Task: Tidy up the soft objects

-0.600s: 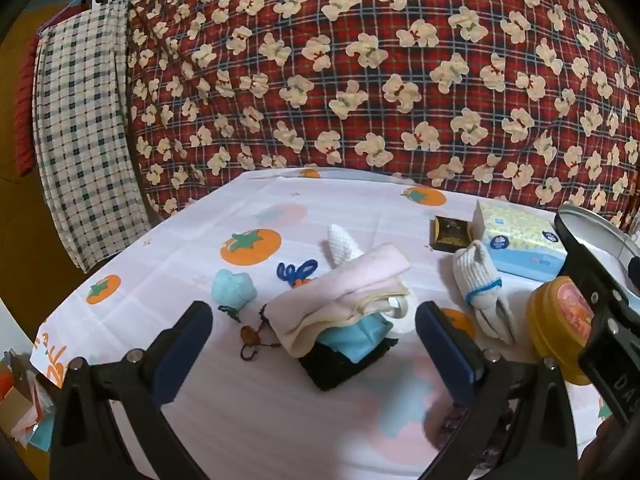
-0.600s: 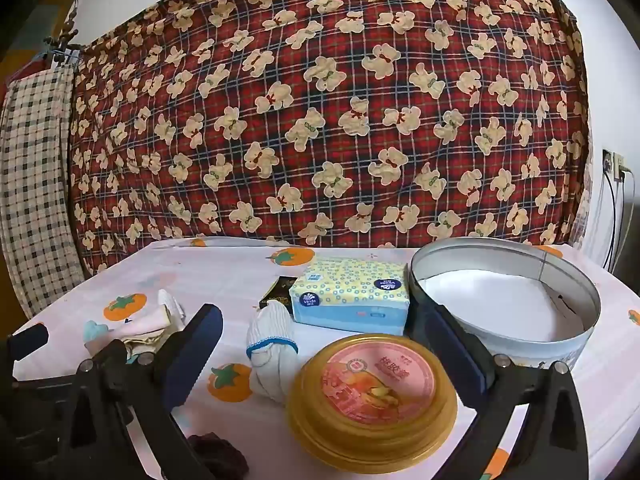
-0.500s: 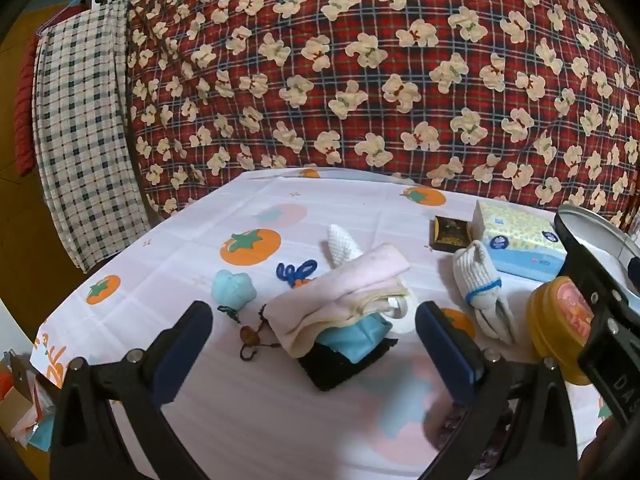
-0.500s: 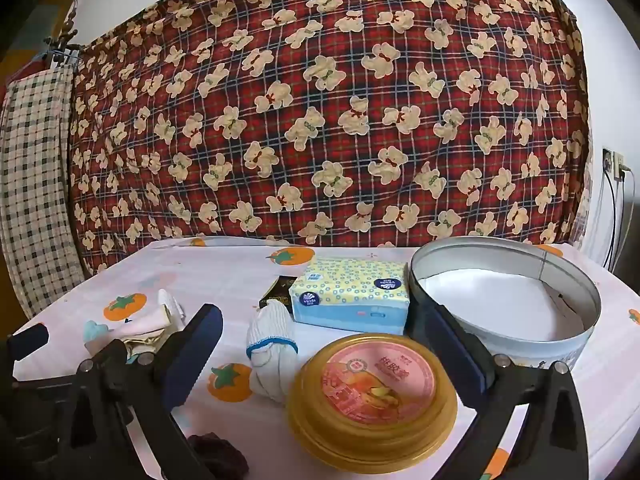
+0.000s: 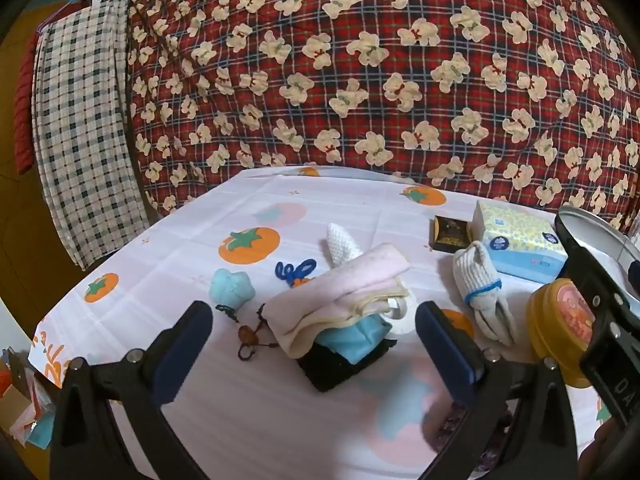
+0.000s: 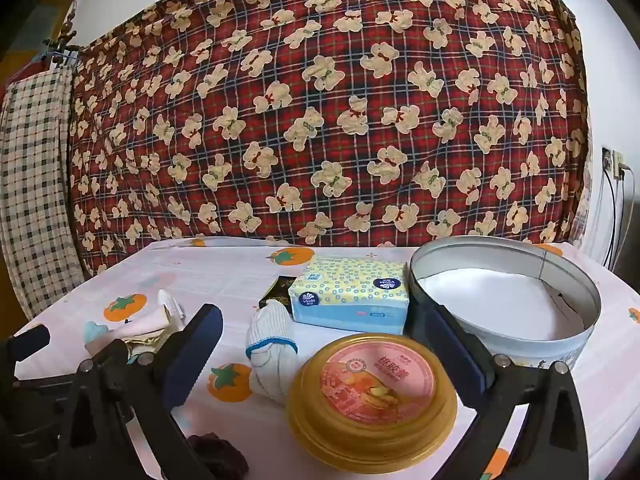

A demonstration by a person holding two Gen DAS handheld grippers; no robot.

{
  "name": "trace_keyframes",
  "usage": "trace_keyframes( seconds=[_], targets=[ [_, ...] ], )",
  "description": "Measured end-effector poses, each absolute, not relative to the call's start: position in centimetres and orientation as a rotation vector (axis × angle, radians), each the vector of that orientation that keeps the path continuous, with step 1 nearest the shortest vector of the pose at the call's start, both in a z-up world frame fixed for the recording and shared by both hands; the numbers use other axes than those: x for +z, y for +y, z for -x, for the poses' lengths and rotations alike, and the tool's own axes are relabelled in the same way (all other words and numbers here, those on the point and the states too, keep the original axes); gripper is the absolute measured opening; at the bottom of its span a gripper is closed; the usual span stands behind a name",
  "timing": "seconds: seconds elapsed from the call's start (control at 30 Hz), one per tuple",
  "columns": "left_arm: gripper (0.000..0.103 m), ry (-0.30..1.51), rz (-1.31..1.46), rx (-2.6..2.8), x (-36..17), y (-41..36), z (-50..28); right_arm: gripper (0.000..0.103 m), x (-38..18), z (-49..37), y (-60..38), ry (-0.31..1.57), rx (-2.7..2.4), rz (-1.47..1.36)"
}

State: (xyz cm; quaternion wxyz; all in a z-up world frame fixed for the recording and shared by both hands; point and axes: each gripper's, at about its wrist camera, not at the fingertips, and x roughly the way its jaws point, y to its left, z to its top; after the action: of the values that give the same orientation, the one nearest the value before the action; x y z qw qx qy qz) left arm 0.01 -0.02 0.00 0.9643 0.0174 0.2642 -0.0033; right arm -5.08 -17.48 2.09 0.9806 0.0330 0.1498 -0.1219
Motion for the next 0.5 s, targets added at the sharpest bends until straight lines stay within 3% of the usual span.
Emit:
trace_keyframes(
  seconds=[0.5],
  targets=[
    [0.103, 0.539, -0.03, -0.009, 0.0, -0.01, 0.01, 0.103, 2.05, 5.16, -17.54, 0.301, -0.246, -0.068]
  ],
)
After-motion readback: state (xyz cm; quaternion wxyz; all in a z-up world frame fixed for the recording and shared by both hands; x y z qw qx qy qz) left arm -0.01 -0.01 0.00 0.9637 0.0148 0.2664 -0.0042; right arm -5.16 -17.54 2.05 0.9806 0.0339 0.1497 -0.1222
